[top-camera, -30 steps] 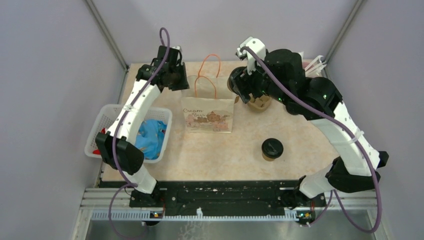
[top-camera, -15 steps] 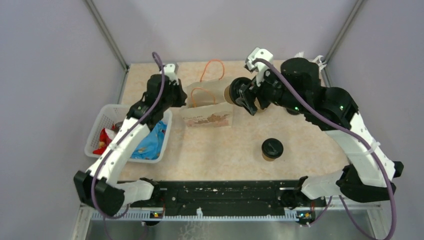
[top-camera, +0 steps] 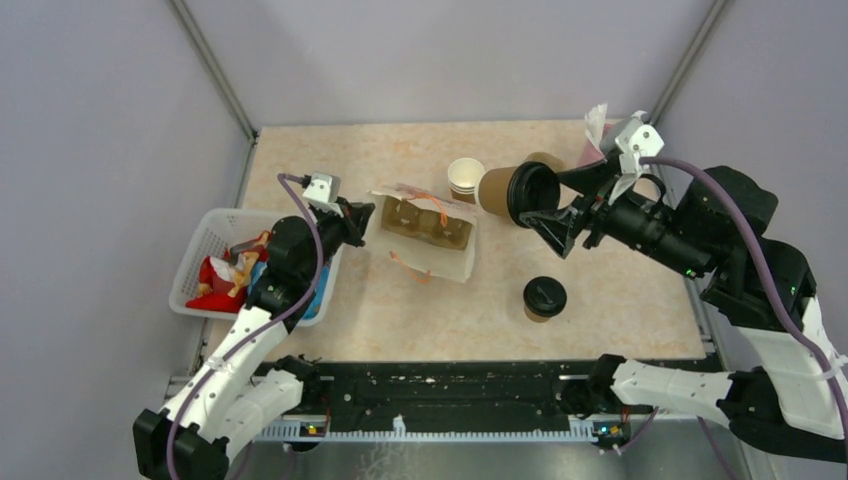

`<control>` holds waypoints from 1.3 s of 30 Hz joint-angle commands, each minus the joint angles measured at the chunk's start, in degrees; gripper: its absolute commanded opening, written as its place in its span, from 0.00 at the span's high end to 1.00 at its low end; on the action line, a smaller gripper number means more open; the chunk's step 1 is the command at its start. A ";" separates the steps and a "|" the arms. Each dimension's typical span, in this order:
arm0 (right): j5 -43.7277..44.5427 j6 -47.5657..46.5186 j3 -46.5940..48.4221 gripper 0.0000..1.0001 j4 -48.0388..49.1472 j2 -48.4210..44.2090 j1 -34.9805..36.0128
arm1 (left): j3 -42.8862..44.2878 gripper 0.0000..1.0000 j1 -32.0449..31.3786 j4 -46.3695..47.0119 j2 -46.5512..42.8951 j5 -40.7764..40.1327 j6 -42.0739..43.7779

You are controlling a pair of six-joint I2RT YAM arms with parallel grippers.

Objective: Pack the takeout coffee

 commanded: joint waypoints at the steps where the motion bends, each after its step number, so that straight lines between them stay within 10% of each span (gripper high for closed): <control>1: -2.81 -0.70 -0.59 0.37 -0.12 1.48 -0.28 | -3.07 1.00 -0.17 10.67 -2.07 3.05 4.05; 14: -19.89 -1.35 -1.04 0.40 -5.46 7.08 -0.13 | -3.32 1.00 -0.17 7.20 -2.31 1.73 2.07; 39: 1.52 -28.61 -3.00 0.44 -4.57 22.83 10.84 | -7.86 1.00 -0.17 7.61 -6.11 3.35 1.07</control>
